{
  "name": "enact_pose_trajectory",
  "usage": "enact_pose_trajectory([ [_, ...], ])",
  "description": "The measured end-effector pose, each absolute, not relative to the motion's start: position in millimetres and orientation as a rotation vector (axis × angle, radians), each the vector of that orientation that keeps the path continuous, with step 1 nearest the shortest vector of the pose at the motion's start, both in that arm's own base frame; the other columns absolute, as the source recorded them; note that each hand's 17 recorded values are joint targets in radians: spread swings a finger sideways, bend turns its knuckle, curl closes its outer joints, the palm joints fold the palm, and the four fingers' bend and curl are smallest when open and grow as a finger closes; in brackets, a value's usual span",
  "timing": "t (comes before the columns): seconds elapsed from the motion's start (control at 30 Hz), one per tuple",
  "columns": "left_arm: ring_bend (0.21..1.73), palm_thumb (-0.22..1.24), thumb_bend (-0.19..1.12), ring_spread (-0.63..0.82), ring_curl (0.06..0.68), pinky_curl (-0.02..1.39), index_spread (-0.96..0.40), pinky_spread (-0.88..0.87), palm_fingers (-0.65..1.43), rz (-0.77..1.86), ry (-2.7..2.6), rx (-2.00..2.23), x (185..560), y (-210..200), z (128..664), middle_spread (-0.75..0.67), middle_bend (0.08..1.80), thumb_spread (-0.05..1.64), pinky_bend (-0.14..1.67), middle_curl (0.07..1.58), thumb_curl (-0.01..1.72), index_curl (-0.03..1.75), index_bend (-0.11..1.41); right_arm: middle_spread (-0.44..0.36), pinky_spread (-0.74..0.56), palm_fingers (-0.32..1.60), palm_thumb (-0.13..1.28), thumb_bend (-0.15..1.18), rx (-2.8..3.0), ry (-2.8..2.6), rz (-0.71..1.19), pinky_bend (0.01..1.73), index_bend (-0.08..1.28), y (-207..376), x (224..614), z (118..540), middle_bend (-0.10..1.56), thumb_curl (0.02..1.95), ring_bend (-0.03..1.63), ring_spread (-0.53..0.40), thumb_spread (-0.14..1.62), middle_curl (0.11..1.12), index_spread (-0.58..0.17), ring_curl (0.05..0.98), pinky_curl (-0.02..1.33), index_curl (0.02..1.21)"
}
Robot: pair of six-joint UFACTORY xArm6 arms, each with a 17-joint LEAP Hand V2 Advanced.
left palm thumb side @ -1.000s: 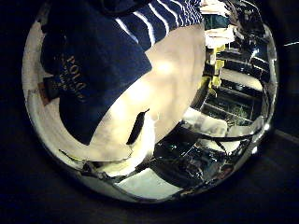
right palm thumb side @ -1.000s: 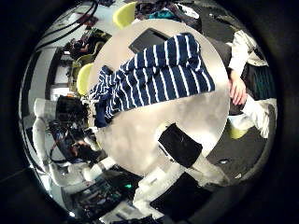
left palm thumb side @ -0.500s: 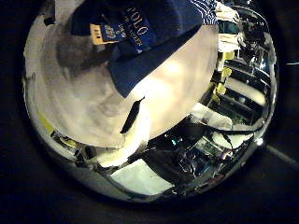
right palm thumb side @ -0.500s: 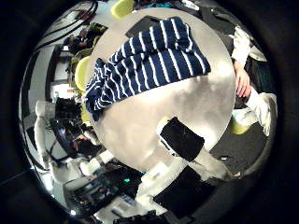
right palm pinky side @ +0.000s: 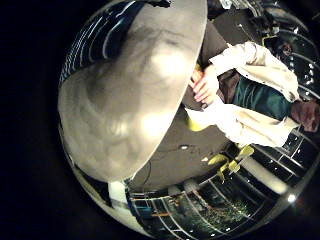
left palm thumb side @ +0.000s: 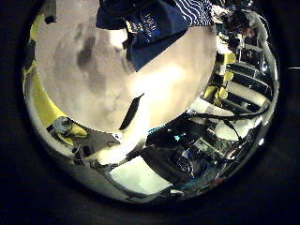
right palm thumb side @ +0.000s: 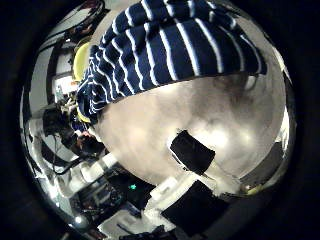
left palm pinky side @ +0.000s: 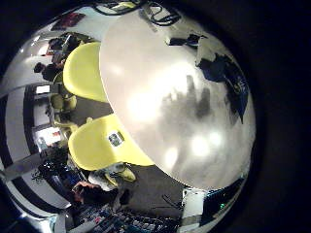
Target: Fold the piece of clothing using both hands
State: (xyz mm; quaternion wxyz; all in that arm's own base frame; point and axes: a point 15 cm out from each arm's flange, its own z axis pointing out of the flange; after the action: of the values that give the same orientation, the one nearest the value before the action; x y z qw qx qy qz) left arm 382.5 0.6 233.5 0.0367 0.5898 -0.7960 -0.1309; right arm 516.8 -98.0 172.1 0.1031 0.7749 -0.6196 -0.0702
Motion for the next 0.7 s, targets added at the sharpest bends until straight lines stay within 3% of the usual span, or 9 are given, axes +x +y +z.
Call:
enact_pose_trajectory([
  [0.17, 0.69, 0.28, -0.02, 0.06, 0.231, 0.36, -0.11, 0.12, 0.26, -0.395, -2.438, 1.819, 382.1, 2.8, 237.4, 0.02, 0.19, 1.18, 0.37, 0.37, 0.28, 0.47, 0.19, -0.156, 0.34, 0.21, 0.54, -0.01, 2.241, -1.770, -0.253, 0.36, 0.17, -103.8, 525.3, 165.8, 0.26, 0.37, 0.47, 0.010, 1.15, 0.36, -0.386, 0.242, 0.33, 0.32],
  [0.3, 0.70, 0.28, -0.02, 0.06, 0.234, 0.36, -0.11, 0.12, 0.26, -0.381, -2.435, 1.829, 382.9, 4.2, 240.7, 0.02, 0.18, 1.18, 0.36, 0.37, 0.28, 0.46, 0.19, -0.147, 0.33, 0.25, 0.65, 0.01, 2.179, -1.725, -0.330, 0.34, 0.18, -110.3, 515.6, 152.5, 0.26, 0.42, 0.46, 0.007, 1.14, 0.36, -0.374, 0.236, 0.31, 0.32],
  [0.53, 0.69, 0.29, -0.02, 0.06, 0.234, 0.36, -0.11, 0.11, 0.27, -0.363, -2.434, 1.837, 386.3, 4.4, 244.3, 0.01, 0.18, 1.19, 0.37, 0.36, 0.29, 0.45, 0.19, -0.140, 0.27, 0.37, 0.74, -0.01, 2.154, -1.677, -0.317, 0.34, 0.17, -117.0, 512.0, 148.2, 0.26, 0.47, 0.52, -0.067, 1.12, 0.36, -0.361, 0.250, 0.30, 0.32],
  [0.63, 0.69, 0.29, -0.02, 0.06, 0.235, 0.36, -0.11, 0.11, 0.27, -0.353, -2.437, 1.842, 388.7, 2.8, 246.3, 0.01, 0.19, 1.19, 0.38, 0.36, 0.29, 0.45, 0.18, -0.145, 0.22, 0.49, 0.76, -0.01, 2.149, -1.668, -0.314, 0.34, 0.17, -119.1, 511.2, 147.1, 0.28, 0.49, 0.60, -0.127, 1.10, 0.37, -0.368, 0.258, 0.29, 0.31],
  [0.7, 0.70, 0.29, -0.02, 0.05, 0.234, 0.36, -0.11, 0.11, 0.27, -0.347, -2.432, 1.841, 390.1, 1.1, 246.2, 0.01, 0.19, 1.19, 0.38, 0.36, 0.29, 0.45, 0.19, -0.166, 0.12, 0.70, 0.77, -0.01, 2.145, -1.660, -0.300, 0.40, 0.17, -121.6, 511.7, 147.5, 0.35, 0.50, 0.68, -0.193, 1.09, 0.39, -0.371, 0.274, 0.29, 0.31],
])
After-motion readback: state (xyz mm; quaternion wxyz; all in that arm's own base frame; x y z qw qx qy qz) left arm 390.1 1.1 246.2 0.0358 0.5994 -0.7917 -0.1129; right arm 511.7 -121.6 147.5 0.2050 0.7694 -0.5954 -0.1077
